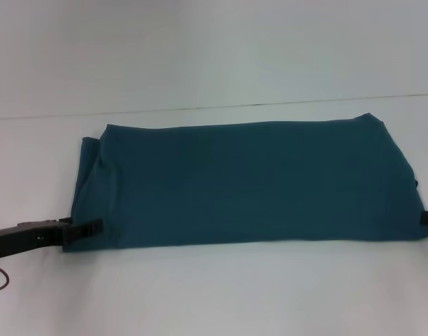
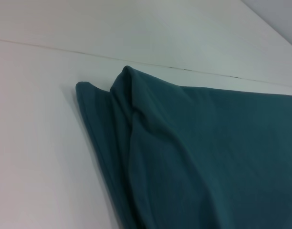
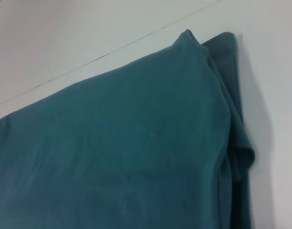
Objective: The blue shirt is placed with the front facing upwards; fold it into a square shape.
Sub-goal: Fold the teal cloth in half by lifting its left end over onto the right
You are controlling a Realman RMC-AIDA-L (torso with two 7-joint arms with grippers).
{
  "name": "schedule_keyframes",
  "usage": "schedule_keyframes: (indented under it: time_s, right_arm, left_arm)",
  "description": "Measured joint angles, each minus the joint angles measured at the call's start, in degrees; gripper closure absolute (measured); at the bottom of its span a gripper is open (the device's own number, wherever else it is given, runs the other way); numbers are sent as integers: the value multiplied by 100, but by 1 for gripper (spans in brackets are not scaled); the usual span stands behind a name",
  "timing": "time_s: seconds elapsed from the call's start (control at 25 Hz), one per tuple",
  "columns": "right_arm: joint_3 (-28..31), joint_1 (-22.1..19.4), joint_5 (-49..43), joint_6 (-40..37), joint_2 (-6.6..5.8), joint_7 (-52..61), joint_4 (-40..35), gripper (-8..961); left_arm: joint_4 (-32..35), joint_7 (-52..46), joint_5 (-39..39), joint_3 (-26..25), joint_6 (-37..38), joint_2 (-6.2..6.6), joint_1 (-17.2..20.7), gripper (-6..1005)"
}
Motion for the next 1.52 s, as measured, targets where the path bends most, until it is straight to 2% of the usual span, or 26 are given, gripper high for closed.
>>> schedule_keyframes:
  time_s: [0.8, 1.52]
  right_arm:
    - [-13, -9, -20, -2, 27, -4, 0, 951]
    - [-26, -9, -23, 22, 36, -3, 0, 950]
  left_arm:
    - [174, -51, 155, -71, 244, 26, 139, 254]
    - [181, -5, 162, 6, 445, 29, -12, 256]
